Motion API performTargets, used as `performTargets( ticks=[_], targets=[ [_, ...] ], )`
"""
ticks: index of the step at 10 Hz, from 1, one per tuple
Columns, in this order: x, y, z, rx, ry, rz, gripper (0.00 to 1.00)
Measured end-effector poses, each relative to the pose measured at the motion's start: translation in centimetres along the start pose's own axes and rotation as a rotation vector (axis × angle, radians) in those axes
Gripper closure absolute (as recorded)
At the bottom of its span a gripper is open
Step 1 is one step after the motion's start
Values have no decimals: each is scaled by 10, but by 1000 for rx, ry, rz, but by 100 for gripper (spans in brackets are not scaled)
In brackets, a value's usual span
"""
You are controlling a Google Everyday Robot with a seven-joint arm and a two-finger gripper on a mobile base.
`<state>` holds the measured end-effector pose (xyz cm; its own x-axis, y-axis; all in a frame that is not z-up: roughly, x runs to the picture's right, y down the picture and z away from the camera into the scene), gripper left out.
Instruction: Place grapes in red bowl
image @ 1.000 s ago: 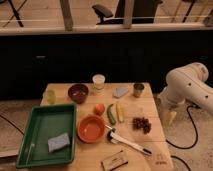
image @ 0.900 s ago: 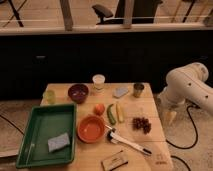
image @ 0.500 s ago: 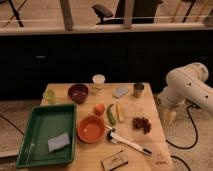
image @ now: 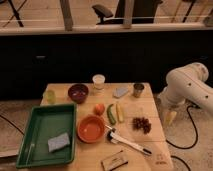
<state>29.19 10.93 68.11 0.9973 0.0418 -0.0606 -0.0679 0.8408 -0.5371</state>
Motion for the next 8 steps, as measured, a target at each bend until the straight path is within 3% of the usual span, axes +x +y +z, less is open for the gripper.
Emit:
performTargets(
  ticks=[3,8],
  targets=[
    [0,0,0,0,0,0,20],
    [-11,6,32,-11,-8,-72,20]
  ],
)
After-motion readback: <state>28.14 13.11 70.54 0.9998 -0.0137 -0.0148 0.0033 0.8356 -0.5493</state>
